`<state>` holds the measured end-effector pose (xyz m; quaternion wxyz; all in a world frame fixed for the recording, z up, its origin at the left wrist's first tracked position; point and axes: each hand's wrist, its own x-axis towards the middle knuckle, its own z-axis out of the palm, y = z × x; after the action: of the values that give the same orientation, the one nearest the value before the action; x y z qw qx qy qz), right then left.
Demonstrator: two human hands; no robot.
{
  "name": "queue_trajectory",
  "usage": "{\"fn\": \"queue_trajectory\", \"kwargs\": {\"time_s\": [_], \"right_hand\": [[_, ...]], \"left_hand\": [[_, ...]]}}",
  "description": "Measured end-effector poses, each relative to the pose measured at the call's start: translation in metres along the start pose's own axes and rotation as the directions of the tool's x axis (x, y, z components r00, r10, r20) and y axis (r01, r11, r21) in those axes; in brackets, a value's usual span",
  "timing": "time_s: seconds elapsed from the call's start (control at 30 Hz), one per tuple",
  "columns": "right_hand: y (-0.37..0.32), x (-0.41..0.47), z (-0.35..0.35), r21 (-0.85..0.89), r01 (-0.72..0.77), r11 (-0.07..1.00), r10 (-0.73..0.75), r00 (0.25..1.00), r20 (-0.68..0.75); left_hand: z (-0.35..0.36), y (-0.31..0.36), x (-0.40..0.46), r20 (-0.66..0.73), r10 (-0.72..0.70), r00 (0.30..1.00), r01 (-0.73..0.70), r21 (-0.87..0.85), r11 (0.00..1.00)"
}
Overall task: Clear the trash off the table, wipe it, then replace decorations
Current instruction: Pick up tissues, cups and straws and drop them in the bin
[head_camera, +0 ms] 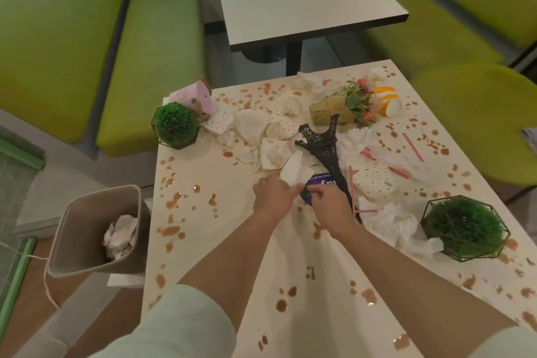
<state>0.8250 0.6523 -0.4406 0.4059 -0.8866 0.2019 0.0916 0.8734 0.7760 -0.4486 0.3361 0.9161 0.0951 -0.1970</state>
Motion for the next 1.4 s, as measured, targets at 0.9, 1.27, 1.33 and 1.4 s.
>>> {"fn": "queue_trajectory", "kwargs": {"time_s": [0.9,1.27,1.33,1.4], "right_hand": [[-0.106,-0.025,0.093,0.437,-0.025,0.899,-0.047,0.987,0.153],[-0.201,-0.073,0.206,0.405,-0.042,0.913,-0.079,0.957,0.278],[-0.216,-0.081,0.228,0.383,-0.011,0.924,-0.103,0.956,0.276],[-0.227,-0.088,0.249,0.368,0.01,0.93,-0.117,0.955,0.271]], "left_hand": [[-0.11,-0.119,-0.046,-0.028,-0.149,0.988,0.088,-0.692,0.717],[-0.191,-0.246,-0.068,-0.176,-0.309,0.935,0.119,-0.664,0.738],[-0.207,-0.269,-0.07,-0.266,-0.335,0.904,0.103,-0.624,0.774],[-0.222,-0.29,-0.072,-0.338,-0.355,0.872,0.107,-0.576,0.811]]}}
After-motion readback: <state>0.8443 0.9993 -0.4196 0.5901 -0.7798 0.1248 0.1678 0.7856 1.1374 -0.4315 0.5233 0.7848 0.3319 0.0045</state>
